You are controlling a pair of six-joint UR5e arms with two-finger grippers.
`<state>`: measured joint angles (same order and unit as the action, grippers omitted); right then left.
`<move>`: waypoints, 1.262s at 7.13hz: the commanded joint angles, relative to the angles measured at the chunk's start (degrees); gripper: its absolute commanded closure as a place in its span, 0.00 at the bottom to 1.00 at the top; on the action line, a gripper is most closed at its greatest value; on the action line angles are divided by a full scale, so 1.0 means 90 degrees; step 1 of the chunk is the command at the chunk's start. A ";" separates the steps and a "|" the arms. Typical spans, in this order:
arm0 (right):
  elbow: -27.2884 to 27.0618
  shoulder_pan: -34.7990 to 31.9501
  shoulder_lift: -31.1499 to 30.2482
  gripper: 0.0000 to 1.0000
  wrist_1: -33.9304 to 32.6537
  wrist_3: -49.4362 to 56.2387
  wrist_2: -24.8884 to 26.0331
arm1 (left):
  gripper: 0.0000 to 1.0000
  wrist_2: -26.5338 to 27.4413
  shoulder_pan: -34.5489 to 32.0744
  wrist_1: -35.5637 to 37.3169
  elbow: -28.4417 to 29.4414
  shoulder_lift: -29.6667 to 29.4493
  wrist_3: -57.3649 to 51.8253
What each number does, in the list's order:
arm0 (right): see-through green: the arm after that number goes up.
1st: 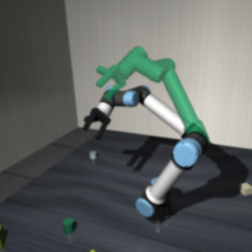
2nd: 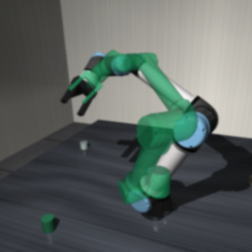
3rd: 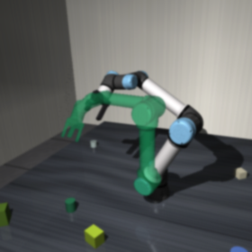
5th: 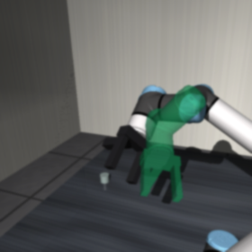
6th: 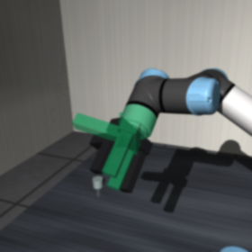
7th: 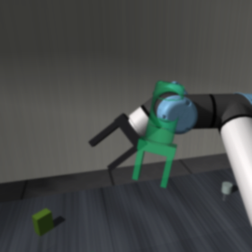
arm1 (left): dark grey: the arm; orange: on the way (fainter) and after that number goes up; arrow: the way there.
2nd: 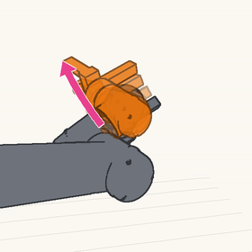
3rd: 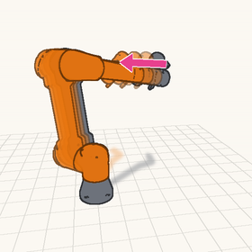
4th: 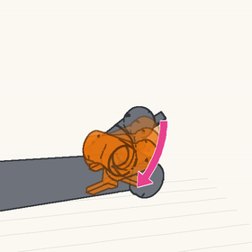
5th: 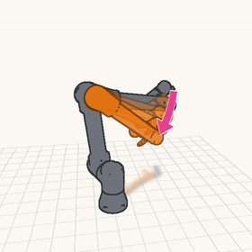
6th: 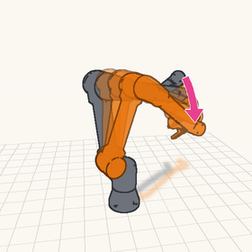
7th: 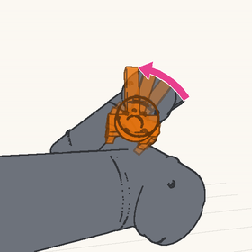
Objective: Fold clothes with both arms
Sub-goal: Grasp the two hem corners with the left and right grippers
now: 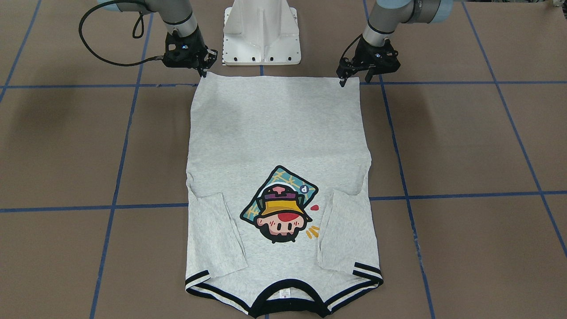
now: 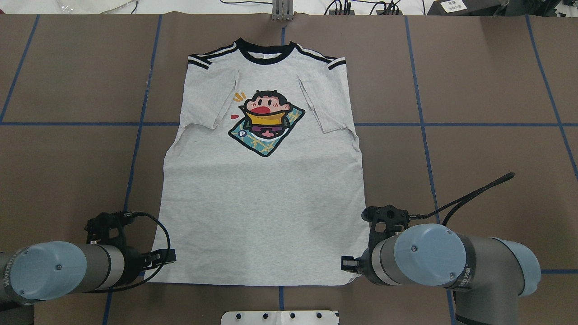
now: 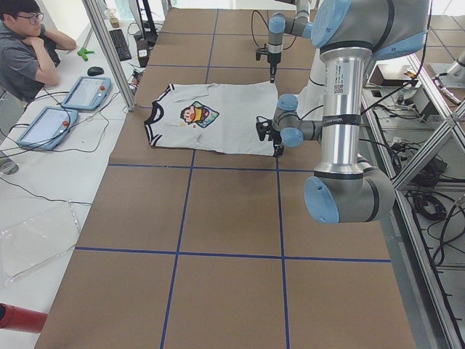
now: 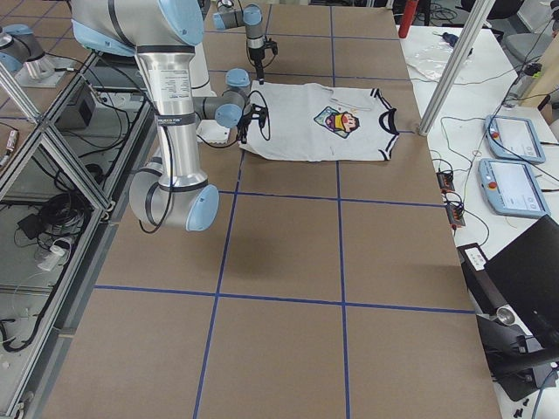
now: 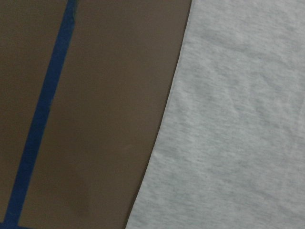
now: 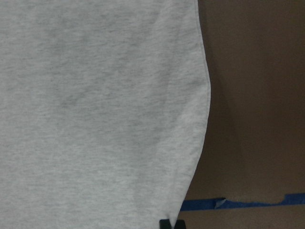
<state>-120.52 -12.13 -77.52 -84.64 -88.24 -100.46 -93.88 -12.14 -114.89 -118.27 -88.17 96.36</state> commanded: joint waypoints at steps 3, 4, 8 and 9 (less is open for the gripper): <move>0.0002 0.0000 0.0000 1.00 0.0000 0.0000 0.0000 | 0.08 0.0002 0.0215 0.0362 0.0026 -0.0047 0.0016; 0.0002 0.0000 0.0000 1.00 0.0000 0.0000 0.0000 | 0.11 0.0002 0.0255 0.0373 0.0036 -0.0047 0.0016; -0.0008 -0.0010 0.0000 1.00 0.0000 0.0000 -0.0010 | 0.27 0.0002 0.0265 0.0558 0.0055 -0.0067 0.0035; 0.0002 -0.0010 0.0000 1.00 0.0000 0.0000 0.0000 | 0.36 0.0002 0.0265 0.0558 0.0055 -0.0067 0.0035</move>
<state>-120.54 -12.21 -77.52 -84.64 -88.24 -100.52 -93.87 -9.78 -110.14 -117.80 -88.74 96.68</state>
